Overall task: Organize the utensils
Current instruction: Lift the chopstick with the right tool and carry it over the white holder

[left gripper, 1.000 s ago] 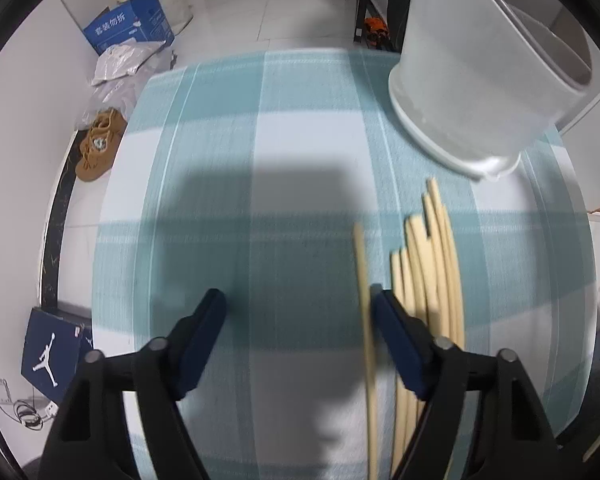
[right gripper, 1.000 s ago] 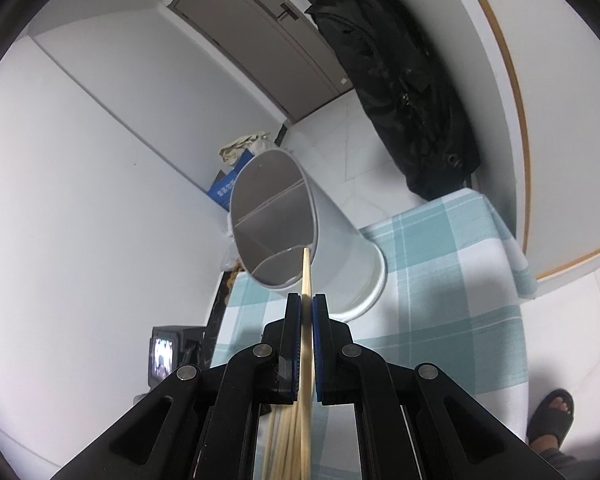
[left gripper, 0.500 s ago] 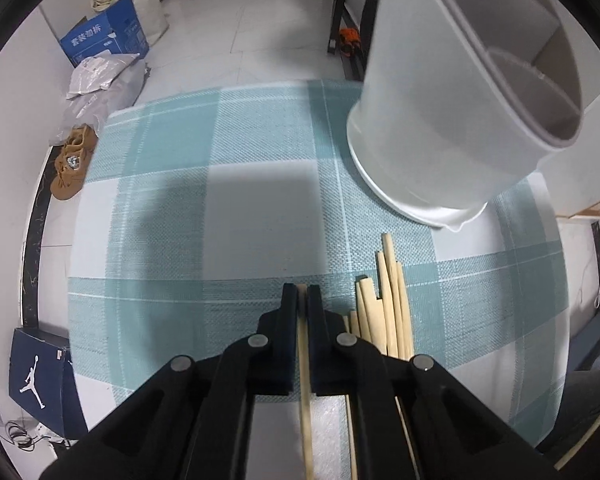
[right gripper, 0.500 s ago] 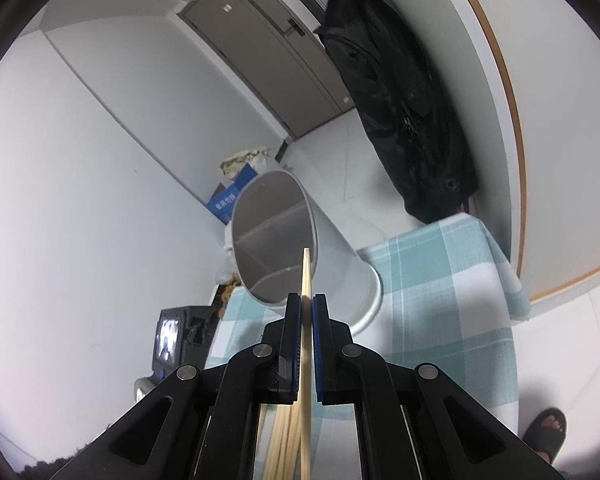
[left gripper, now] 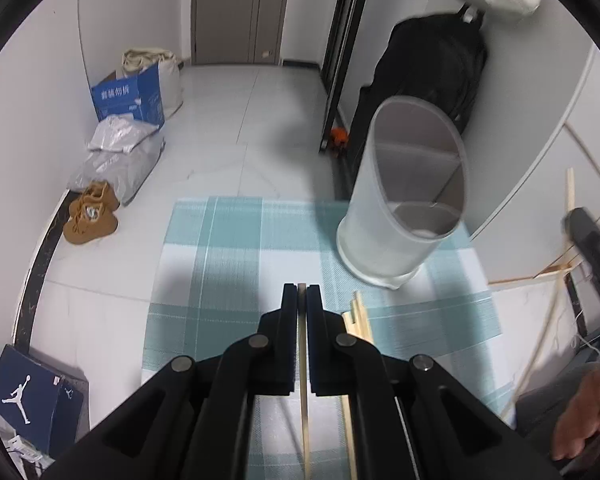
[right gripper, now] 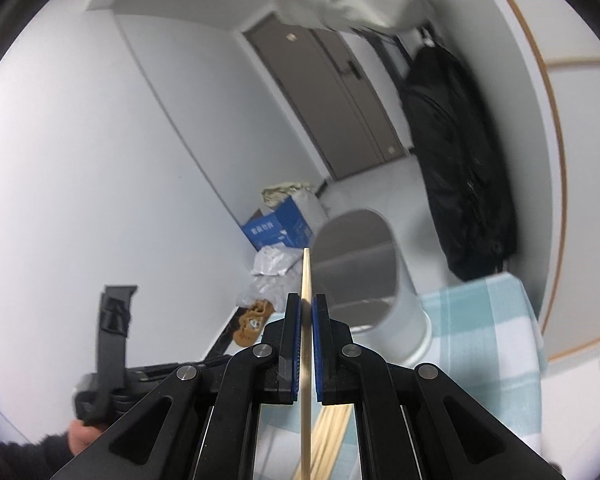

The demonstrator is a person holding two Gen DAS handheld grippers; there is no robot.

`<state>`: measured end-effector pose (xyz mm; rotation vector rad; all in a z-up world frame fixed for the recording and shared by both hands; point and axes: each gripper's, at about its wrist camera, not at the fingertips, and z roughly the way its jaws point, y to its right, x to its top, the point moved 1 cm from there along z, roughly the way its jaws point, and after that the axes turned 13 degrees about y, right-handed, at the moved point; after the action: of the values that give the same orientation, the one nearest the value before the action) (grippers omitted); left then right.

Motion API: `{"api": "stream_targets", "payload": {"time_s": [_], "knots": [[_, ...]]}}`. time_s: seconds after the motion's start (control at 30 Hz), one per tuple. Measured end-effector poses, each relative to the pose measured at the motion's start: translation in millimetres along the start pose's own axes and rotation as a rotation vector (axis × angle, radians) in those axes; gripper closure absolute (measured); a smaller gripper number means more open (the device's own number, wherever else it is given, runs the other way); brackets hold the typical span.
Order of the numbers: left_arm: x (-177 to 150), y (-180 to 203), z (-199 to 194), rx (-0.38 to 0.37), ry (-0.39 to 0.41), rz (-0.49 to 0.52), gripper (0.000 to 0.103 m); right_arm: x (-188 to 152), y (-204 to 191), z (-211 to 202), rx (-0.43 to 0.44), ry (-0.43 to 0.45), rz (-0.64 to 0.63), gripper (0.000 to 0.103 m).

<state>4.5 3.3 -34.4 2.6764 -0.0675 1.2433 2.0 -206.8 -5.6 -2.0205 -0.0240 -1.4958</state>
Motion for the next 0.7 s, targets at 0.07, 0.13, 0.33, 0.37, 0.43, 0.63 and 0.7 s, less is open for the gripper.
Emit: {"api": "stream_targets", "payload": {"time_s": [0.07, 0.13, 0.33, 0.37, 0.43, 0.63, 0.7], "knots": [[4.8, -1.2, -6.1, -0.01, 0.015, 0.013, 0.102, -1.0, -9.9, -0.5, 0.017, 0.012, -0.022, 0.098], [11.9, -5.4, -3.7, -0.027, 0.022, 0.022, 0.102, -0.9, -19.1, -0.2, 0.016, 0.022, -0.057, 0.098], [24.2, -5.4, -10.0, -0.054, 0.04, 0.052, 0.102, 7.9, -28.2, 3.1, 0.012, 0.054, -0.085, 0.098], [25.6, -5.3, -11.0, -0.054, 0.038, 0.057, 0.102, 9.1, -28.7, 3.7, 0.008, 0.057, -0.088, 0.098], [30.2, -3.7, -10.8, -0.065, 0.03, 0.056, 0.102, 12.8, -28.2, 4.3, 0.0, 0.065, -0.089, 0.099], [65.9, 6.2, -21.6, -0.097, 0.063, 0.042, 0.102, 36.4, -27.6, 10.2, -0.005, 0.105, -0.093, 0.098], [84.7, 9.5, -26.5, -0.102, 0.091, 0.04, 0.102, 50.8, -25.8, 14.6, -0.009, 0.132, -0.097, 0.098]]}}
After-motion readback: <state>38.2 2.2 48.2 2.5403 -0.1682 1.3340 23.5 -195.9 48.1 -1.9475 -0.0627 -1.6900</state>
